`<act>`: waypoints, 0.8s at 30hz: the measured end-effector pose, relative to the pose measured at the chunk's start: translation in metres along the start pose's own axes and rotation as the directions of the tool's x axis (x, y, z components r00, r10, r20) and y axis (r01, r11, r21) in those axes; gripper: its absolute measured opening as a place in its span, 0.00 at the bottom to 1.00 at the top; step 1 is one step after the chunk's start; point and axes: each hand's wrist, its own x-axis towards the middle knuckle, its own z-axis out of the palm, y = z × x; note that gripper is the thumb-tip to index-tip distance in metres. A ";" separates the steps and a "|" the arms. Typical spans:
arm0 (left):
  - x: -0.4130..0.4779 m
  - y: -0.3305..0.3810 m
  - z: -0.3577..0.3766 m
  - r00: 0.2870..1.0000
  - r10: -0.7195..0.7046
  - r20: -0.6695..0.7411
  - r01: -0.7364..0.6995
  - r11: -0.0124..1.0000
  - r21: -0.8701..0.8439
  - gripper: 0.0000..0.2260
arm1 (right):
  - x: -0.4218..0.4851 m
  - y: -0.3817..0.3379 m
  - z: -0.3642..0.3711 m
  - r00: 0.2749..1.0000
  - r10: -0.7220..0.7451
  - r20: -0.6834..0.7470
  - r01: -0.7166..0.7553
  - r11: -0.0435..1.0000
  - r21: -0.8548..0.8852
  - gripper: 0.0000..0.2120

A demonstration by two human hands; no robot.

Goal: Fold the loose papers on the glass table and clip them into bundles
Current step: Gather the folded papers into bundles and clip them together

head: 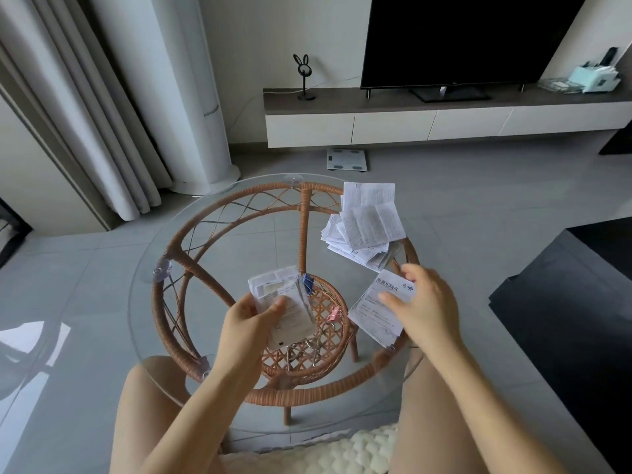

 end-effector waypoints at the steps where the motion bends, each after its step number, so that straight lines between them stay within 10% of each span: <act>1: 0.002 0.001 0.001 1.000 -0.014 -0.005 0.014 1.000 0.005 0.05 | 0.015 0.010 -0.002 0.995 0.047 0.085 -0.041 0.997 -0.073 0.32; 4: 0.007 0.004 0.005 0.999 -0.049 -0.009 0.049 0.998 0.035 0.08 | 0.042 0.028 0.002 0.918 0.118 0.378 -0.066 0.987 -0.148 0.41; 9: 0.013 0.010 0.014 0.999 -0.043 0.012 0.041 0.996 0.084 0.14 | 0.048 0.031 0.006 0.849 0.079 0.523 0.020 0.983 -0.182 0.29; 21: 0.017 0.017 0.034 0.991 -0.062 0.120 0.039 0.982 0.185 0.08 | 0.044 0.029 0.006 0.877 -0.003 0.480 0.099 0.980 -0.174 0.19; 24: 0.017 0.018 0.041 0.982 0.014 0.188 -0.068 0.956 0.284 0.07 | 0.043 0.022 0.000 0.911 -0.093 0.403 0.287 0.843 -0.454 0.36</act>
